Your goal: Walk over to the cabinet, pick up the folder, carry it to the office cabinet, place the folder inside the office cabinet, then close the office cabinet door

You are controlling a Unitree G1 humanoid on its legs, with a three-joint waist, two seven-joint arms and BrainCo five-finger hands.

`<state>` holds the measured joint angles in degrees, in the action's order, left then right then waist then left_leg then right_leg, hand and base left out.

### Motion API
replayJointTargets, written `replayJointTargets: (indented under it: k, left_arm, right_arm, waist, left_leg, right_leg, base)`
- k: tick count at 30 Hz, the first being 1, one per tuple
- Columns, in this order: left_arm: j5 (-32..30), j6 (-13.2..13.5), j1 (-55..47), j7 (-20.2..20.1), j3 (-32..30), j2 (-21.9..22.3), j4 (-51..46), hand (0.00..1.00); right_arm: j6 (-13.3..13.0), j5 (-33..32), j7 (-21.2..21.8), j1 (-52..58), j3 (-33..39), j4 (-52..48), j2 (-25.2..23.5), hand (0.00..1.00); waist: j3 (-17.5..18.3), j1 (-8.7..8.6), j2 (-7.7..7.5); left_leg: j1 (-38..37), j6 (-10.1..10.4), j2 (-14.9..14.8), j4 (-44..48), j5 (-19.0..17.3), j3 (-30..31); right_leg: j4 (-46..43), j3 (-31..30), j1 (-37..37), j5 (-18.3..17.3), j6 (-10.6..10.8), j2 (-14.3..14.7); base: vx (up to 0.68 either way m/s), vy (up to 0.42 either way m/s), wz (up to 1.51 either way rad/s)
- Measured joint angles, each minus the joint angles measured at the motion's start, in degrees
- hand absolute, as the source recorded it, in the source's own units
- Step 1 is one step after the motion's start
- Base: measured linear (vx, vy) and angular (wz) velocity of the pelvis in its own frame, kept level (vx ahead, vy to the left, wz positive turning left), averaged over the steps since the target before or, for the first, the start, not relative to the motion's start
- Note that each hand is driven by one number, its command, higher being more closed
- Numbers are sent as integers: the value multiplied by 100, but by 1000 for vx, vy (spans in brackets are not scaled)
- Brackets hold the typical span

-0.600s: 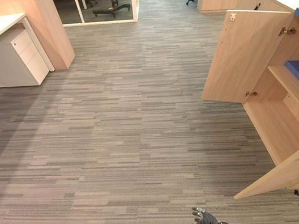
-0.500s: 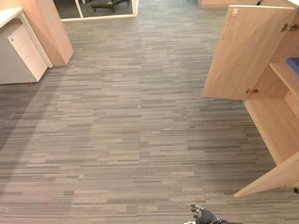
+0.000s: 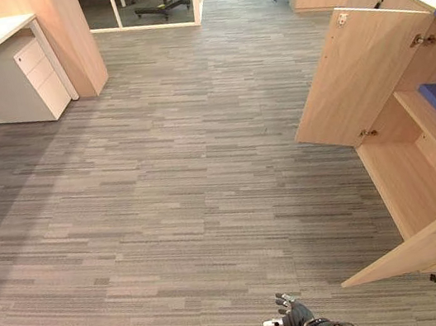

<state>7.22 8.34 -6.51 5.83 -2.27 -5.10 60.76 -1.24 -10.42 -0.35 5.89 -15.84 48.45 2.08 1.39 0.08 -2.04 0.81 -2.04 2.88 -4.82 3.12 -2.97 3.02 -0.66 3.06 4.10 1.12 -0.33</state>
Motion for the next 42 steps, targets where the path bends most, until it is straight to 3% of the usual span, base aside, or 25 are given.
replayJointTargets:
  k: [8, 27, 28, 29, 31, 35, 37, 38, 39, 41, 42]
  left_arm:
    - [-251, 39, -64, 406, 220, -4, -181, 0]
    - [-362, 115, 20, 400, 664, -23, -302, 0]
    - [-365, 115, 46, 423, 658, -42, -308, 0]
    - [-366, 116, 106, 467, 648, -54, -379, 0]
    - [-366, 118, 127, 574, 630, -22, -463, 0]
    - [-273, 132, 111, 792, 414, -8, -619, 0]
    - [-227, 159, 131, 869, 310, -18, -627, 0]
    - [-220, 172, 190, 889, 269, -12, -629, 0]
    - [-213, 215, 186, 910, 217, 5, -642, 0]
    - [-219, 236, 202, 943, 195, 21, -704, 0]
    - [-226, 239, 236, 956, 183, 22, -712, 0]
  right_arm:
    - [-21, -196, -146, 67, -3, -205, 2, 0]
    - [-29, -166, -138, 252, -376, -673, 207, 0]
    - [-30, -166, -138, 267, -376, -729, 198, 0]
    - [-41, -166, -137, 270, -375, -869, 217, 0]
    - [-53, -167, -137, 301, -375, -1072, 272, 0]
    - [-99, -180, -136, 606, -523, -1677, 410, 0]
    - [-117, -189, -139, 624, -569, -1736, 454, 0]
    - [-119, -190, -148, 618, -551, -1735, 453, 0]
    - [-120, -191, -152, 602, -548, -1736, 497, 0]
    - [-144, -195, -150, 594, -539, -1657, 546, 0]
    - [-218, -187, -148, 455, -401, -1187, 533, 0]
  waist:
    - [6, 18, -1]
    - [-2, 15, 4]
    - [-66, 19, -19]
    - [-223, 31, -20]
    - [-394, 45, 117]
    - [-658, 122, 208]
    - [-772, 118, 181]
    - [-814, 108, 126]
    - [-888, 133, 122]
    - [-947, 137, 99]
    - [-984, 151, 102]
  left_leg:
    - [18, 1, 3, -8, 7, 28]
    - [90, -45, 55, -7, 63, 247]
    - [225, -37, 67, 267, -75, 248]
    - [593, -7, 64, 1092, -488, 245]
    - [1041, 45, -86, 2185, -1071, 235]
    - [1211, 749, -427, 3254, -1790, 199]
    - [1412, 955, -459, 3818, -1668, 167]
    - [1515, 939, -448, 4050, -1692, 166]
    - [1667, 729, -502, 4121, -1843, 164]
    - [1865, 678, -627, 3714, -1856, 304]
    - [1990, 748, -672, 3032, -1643, 542]
  right_leg:
    - [34, 14, -4, 15, -20, -1]
    - [14, 204, 4, -16, 17, -54]
    - [-41, 213, 21, -32, 24, -71]
    - [-245, 217, 96, -125, 14, -79]
    - [-551, 220, 167, -301, -16, 47]
    - [-795, 172, -11, -653, -243, 323]
    - [-798, 87, -124, -717, -278, 305]
    - [-807, 55, -156, -726, -281, 257]
    - [-809, -36, -191, -739, -297, 181]
    - [-807, -196, -194, -802, -207, 27]
    - [-805, -325, -206, -889, -110, -161]
  base:
    - [-15, 3, 1]
    - [-14, 6, 5]
    - [-21, 23, 6]
    - [-35, 23, 5]
    - [-49, 17, -6]
    - [29, -21, -10]
    - [56, 11, -10]
    - [88, 39, -20]
    - [131, 84, -32]
    - [204, 166, -39]
    - [193, 171, -35]
